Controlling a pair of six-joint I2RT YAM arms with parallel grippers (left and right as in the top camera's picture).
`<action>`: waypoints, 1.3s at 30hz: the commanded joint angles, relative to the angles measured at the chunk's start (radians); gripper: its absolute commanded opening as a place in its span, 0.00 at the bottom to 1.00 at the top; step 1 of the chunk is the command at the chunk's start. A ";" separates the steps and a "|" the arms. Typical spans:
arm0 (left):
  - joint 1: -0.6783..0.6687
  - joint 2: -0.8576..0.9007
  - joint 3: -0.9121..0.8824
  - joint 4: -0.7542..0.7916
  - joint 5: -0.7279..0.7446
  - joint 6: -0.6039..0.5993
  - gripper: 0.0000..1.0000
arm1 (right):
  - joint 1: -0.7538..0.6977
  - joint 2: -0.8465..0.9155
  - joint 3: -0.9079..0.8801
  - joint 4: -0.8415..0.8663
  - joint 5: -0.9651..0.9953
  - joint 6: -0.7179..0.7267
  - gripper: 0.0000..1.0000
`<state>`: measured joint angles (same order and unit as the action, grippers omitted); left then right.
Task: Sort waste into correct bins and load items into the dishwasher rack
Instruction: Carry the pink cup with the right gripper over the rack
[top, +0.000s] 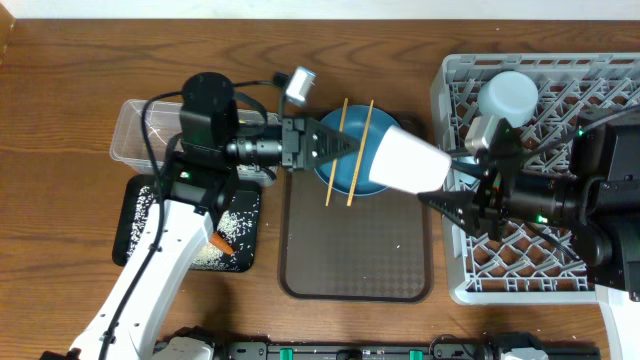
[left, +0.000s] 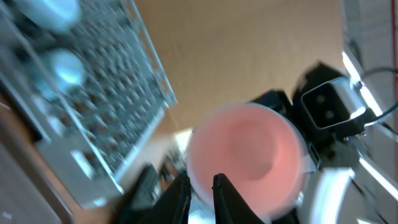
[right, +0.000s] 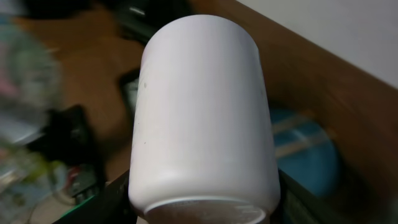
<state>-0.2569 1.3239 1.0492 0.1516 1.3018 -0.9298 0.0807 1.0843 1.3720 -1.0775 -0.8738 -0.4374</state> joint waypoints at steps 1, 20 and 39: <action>0.014 -0.004 0.000 -0.033 -0.154 0.088 0.17 | -0.002 -0.006 0.016 0.014 0.369 0.272 0.18; -0.072 -0.006 0.000 -0.505 -0.735 0.399 0.17 | -0.050 0.028 0.016 -0.217 0.991 0.636 0.06; -0.193 -0.005 0.000 -0.552 -0.982 0.398 0.88 | -0.050 0.028 0.015 -0.487 0.975 0.669 0.01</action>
<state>-0.4492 1.3239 1.0481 -0.3988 0.3408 -0.5419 0.0471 1.1133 1.3739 -1.5459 0.0982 0.2134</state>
